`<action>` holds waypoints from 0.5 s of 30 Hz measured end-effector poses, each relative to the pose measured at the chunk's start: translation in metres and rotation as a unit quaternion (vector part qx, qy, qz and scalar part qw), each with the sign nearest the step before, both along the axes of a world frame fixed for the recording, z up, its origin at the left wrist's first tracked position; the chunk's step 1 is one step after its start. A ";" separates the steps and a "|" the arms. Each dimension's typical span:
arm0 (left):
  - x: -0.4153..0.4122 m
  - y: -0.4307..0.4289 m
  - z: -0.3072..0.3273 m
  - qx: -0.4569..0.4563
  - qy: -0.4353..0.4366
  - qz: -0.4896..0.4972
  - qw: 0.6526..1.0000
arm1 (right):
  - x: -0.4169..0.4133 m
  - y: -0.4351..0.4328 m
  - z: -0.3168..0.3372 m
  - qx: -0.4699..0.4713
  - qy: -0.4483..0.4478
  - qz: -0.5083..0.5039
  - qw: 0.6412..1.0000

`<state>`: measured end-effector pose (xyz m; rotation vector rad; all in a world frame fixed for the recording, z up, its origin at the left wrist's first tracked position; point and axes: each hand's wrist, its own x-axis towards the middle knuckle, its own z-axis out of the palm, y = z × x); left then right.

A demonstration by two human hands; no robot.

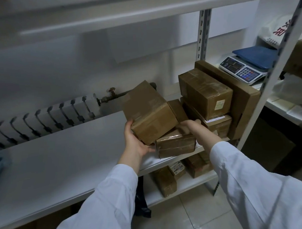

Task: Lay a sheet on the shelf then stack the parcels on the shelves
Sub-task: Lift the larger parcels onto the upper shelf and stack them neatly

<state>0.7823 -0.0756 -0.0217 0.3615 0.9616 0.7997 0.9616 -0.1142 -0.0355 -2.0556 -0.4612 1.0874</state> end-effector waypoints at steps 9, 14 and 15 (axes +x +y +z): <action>-0.026 -0.003 -0.003 -0.026 -0.014 0.009 1.000 | 0.001 -0.009 -0.012 0.059 0.073 0.016 0.995; -0.044 -0.012 -0.004 -0.042 -0.052 0.040 0.997 | -0.015 -0.019 -0.002 0.108 0.127 0.069 0.984; -0.048 -0.014 -0.003 -0.044 -0.057 0.043 0.996 | -0.023 -0.024 0.008 0.116 0.126 0.071 0.983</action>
